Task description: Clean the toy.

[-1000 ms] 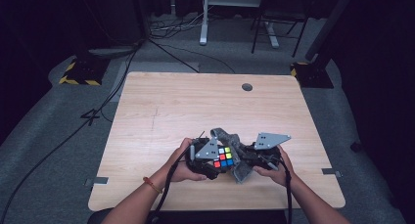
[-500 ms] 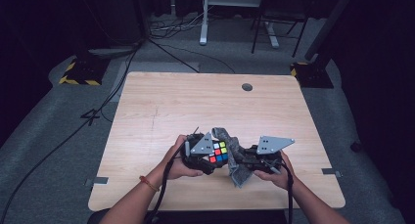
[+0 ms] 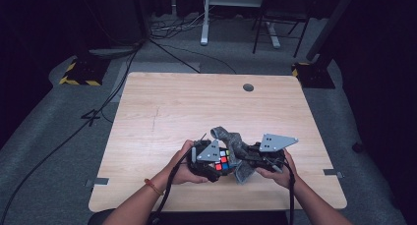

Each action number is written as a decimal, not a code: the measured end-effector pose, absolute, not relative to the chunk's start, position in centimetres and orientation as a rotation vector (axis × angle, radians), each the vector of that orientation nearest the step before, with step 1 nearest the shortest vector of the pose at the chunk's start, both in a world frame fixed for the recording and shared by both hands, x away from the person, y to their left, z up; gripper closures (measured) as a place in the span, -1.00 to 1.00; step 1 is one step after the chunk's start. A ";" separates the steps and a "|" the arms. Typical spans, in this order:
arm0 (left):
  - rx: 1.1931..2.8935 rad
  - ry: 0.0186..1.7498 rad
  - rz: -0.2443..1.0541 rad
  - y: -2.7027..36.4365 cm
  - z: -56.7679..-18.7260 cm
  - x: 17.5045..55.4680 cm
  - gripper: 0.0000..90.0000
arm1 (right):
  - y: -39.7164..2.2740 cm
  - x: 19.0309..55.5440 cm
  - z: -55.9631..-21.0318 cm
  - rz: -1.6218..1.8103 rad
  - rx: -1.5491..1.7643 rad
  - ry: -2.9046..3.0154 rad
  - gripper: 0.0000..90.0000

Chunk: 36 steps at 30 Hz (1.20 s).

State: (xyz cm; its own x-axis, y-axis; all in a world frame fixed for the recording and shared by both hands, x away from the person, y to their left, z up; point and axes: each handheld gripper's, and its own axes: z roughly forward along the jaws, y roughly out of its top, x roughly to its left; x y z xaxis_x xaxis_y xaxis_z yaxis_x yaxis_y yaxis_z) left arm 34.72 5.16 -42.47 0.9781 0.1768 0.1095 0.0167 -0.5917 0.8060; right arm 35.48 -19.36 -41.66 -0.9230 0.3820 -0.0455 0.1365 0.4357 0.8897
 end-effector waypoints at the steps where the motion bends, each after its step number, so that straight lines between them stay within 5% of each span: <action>1: 2.182 0.132 0.214 5.3 -42.4 34.7 -0.26 | -19.3 35.6 -41.9 1.464 0.454 2.462 0.68; 36: 2.211 0.192 0.276 5.6 -42.0 35.4 -0.26 | -19.5 36.0 -42.8 1.402 0.477 2.499 0.68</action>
